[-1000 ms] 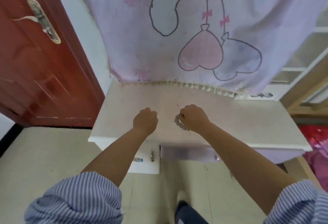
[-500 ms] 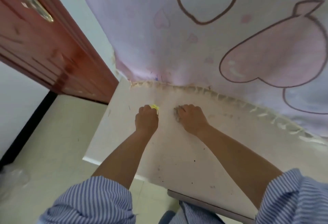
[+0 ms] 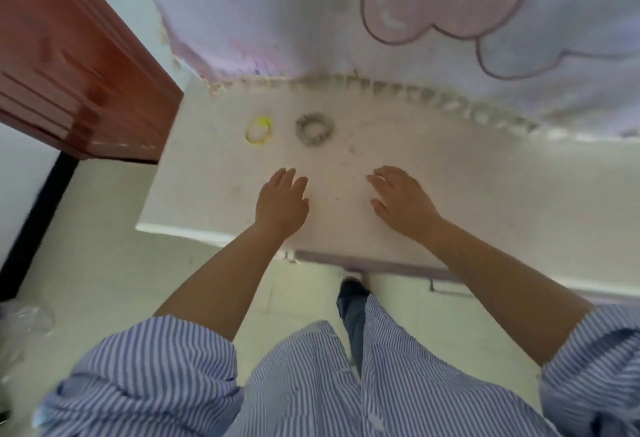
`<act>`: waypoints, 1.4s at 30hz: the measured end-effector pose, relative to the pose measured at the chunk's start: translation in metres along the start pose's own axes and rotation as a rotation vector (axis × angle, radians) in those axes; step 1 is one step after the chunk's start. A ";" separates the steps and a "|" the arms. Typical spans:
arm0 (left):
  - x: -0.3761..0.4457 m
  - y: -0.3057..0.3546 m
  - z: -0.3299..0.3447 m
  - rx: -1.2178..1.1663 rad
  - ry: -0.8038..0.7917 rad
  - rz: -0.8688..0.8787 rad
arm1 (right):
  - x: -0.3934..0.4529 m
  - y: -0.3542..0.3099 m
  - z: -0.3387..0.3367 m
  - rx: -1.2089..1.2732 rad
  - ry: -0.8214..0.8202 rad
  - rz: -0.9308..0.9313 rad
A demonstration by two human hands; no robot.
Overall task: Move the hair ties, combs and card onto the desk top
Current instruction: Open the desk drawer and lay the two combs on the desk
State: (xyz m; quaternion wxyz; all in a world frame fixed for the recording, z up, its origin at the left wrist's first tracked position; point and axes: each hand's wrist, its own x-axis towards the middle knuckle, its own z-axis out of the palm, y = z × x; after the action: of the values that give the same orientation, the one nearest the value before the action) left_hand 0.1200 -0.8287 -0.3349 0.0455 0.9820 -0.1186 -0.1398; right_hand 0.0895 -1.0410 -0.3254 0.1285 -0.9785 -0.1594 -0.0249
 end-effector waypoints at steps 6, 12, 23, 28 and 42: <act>-0.082 0.086 0.066 0.043 -0.057 0.231 | -0.173 0.028 -0.007 -0.132 -0.055 0.177; -0.114 0.145 0.109 0.062 -0.088 0.283 | -0.246 0.043 0.021 -0.109 -0.225 0.360; -0.112 0.153 0.135 0.149 0.249 0.359 | -0.210 0.049 0.100 -0.154 -0.180 0.559; -0.127 0.147 0.134 0.146 0.372 0.384 | -0.236 0.021 0.087 -0.061 -0.191 0.654; -0.184 0.138 0.191 0.121 0.390 0.373 | -0.298 0.001 0.075 0.053 -0.583 0.499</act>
State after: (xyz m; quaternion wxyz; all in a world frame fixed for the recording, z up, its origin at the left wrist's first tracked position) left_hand -0.1368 -0.9276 -0.4519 0.0337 0.9526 -0.2943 0.0699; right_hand -0.1924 -1.1138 -0.4249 0.1054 -0.9496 0.0532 0.2904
